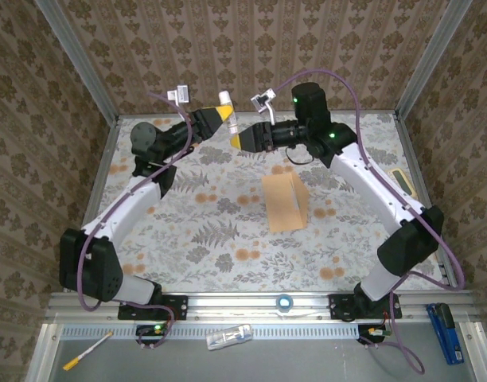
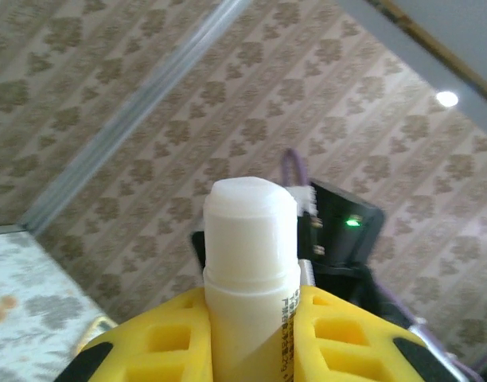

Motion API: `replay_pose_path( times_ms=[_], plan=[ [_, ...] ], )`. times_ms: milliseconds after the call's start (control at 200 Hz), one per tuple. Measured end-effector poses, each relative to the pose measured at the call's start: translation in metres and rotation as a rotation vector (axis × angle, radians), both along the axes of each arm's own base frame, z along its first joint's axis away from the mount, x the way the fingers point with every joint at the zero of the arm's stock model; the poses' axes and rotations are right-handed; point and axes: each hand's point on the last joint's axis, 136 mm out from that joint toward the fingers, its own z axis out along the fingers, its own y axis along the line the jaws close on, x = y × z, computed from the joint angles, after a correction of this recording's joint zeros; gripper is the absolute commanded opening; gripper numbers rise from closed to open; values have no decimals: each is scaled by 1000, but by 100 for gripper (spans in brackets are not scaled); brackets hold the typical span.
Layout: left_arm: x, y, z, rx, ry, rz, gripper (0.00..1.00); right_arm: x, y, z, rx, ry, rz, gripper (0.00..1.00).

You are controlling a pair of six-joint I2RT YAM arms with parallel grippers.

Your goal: Place the letter into the envelope and seal it

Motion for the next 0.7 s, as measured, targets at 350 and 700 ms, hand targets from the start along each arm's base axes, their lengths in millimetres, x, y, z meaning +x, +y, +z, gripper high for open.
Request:
replay_pose_path(
  times_ms=[350, 700],
  plan=[
    [20, 7, -35, 179, 117, 224, 0, 3, 2, -35, -216, -70, -152, 52],
    [24, 3, -54, 236, 166, 271, 0, 12, 14, -38, -225, -85, -159, 44]
  ],
)
